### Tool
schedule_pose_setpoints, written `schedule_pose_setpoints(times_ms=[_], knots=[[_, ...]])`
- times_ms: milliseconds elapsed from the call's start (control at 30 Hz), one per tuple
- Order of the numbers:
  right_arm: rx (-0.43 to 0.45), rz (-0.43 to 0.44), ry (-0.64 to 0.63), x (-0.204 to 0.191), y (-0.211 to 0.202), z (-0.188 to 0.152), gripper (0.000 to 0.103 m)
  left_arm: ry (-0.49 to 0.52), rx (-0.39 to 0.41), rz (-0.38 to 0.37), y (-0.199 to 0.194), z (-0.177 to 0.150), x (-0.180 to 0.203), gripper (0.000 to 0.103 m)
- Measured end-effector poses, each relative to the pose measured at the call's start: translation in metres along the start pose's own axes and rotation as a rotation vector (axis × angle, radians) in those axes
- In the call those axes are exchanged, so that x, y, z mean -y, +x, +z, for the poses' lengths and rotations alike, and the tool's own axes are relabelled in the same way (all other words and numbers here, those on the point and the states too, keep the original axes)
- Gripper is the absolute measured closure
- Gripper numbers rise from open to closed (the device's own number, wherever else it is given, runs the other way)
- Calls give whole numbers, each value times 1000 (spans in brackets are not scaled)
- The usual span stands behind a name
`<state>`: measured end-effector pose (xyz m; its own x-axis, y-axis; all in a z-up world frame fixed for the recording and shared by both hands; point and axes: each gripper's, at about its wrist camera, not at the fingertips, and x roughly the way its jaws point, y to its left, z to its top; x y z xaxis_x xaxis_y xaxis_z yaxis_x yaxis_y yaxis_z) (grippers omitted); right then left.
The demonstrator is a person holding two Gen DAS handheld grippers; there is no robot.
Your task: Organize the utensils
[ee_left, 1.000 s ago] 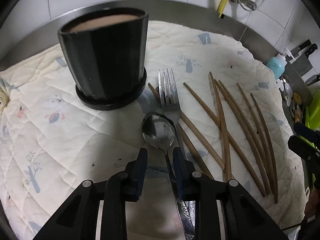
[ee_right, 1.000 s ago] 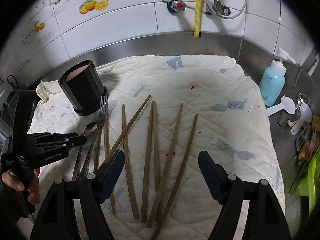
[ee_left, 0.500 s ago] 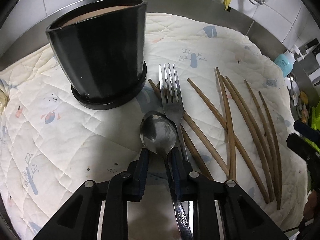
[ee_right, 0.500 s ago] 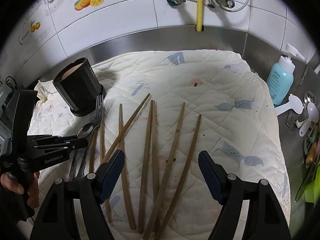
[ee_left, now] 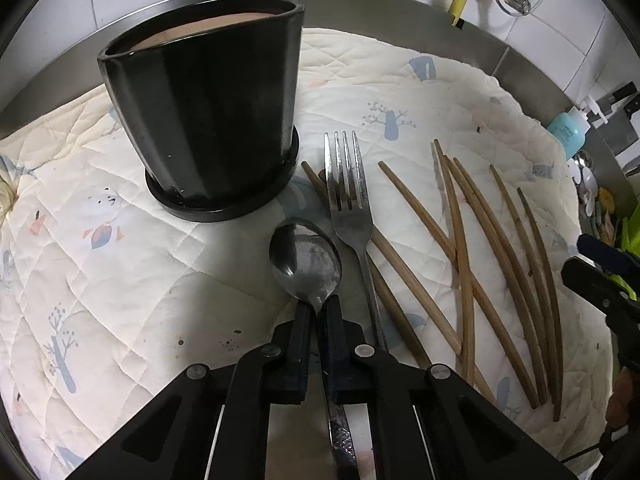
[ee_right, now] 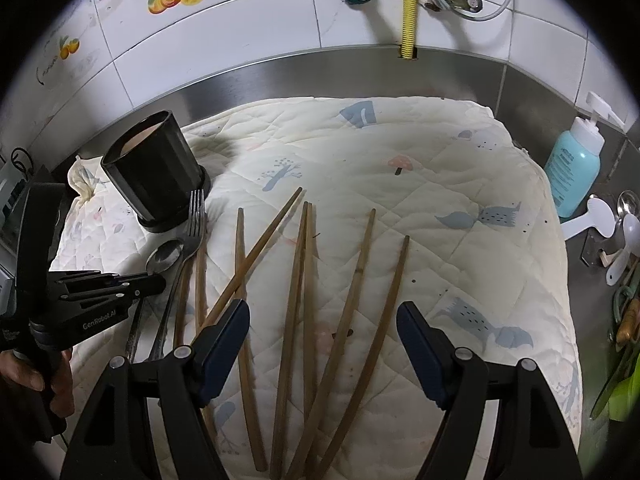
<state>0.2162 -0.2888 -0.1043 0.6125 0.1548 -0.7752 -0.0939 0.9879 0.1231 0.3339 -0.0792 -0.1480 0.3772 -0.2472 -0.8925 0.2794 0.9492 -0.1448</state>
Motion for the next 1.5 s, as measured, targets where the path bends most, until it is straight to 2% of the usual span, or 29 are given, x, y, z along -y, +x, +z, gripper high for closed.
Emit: schedule_pose_setpoints(times_ms=[400, 500, 633, 733, 933, 1300, 1500], knots=[[-18, 33, -16, -9, 6, 4, 20, -14, 33, -26, -12, -4, -9, 98], [-31, 60, -33, -15, 10, 7, 25, -12, 47, -31, -18, -5, -11, 98], [-53, 92, -43, -22, 20, 14, 39, -13, 65, -39, -27, -6, -12, 98], [-83, 128, -19, -23, 31, 19, 50, -17, 76, -45, -33, -7, -15, 98], [-126, 191, 46, -23, 51, 35, 64, -21, 99, -47, -47, -11, -23, 98], [-186, 177, 78, -32, 86, 49, 74, -33, 114, -54, -58, -15, -35, 98], [-199, 174, 105, -30, 97, 52, 84, -32, 135, -57, -66, -15, -37, 99]])
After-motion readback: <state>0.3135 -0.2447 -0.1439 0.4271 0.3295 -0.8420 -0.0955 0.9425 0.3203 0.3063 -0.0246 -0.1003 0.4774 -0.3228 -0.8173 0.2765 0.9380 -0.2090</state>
